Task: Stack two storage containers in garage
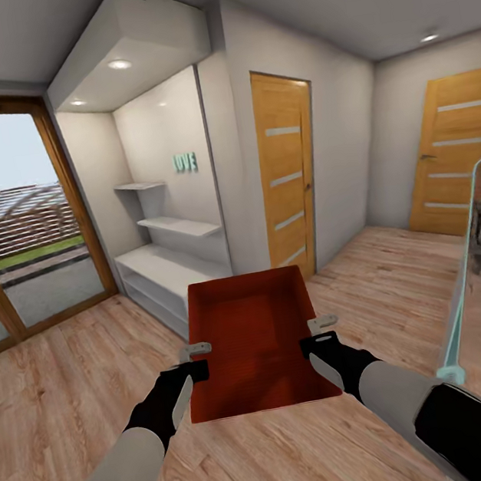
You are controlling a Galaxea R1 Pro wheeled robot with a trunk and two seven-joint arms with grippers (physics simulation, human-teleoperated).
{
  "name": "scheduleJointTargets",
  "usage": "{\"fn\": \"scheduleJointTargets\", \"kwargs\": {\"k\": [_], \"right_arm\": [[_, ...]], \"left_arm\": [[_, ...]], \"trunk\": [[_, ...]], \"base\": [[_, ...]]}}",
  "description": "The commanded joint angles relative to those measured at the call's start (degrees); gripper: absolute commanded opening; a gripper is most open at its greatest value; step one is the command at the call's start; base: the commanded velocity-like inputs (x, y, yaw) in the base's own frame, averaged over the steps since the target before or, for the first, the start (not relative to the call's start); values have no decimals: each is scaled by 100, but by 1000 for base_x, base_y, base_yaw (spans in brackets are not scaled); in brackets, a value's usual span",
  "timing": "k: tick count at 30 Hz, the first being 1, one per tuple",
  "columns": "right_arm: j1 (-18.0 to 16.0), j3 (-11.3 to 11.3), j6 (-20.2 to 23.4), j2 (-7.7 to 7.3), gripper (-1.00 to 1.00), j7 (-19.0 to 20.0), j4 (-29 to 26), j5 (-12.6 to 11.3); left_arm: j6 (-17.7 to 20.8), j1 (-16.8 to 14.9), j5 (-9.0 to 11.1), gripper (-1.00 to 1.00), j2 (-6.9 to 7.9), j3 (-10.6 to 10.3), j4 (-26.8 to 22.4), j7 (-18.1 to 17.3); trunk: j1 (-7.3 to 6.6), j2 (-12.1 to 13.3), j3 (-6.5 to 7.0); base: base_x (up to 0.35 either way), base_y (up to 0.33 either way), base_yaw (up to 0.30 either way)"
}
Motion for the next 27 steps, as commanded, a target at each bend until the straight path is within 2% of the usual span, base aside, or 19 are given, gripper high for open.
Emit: {"fn": "scheduleJointTargets", "kwargs": {"k": [1, 27], "right_arm": [[-6, -99, -222, -125, -100, -38, -25, 110], [-6, -99, -230, -125, -100, -38, -24, 110]], "left_arm": [[32, 4, 23, -100, 6, 10, 2, 50], [32, 4, 23, -100, 6, 10, 2, 50]], "trunk": [[5, -4, -2], [5, -4, -2]], "base": [[322, 0, 0], [322, 0, -10]]}}
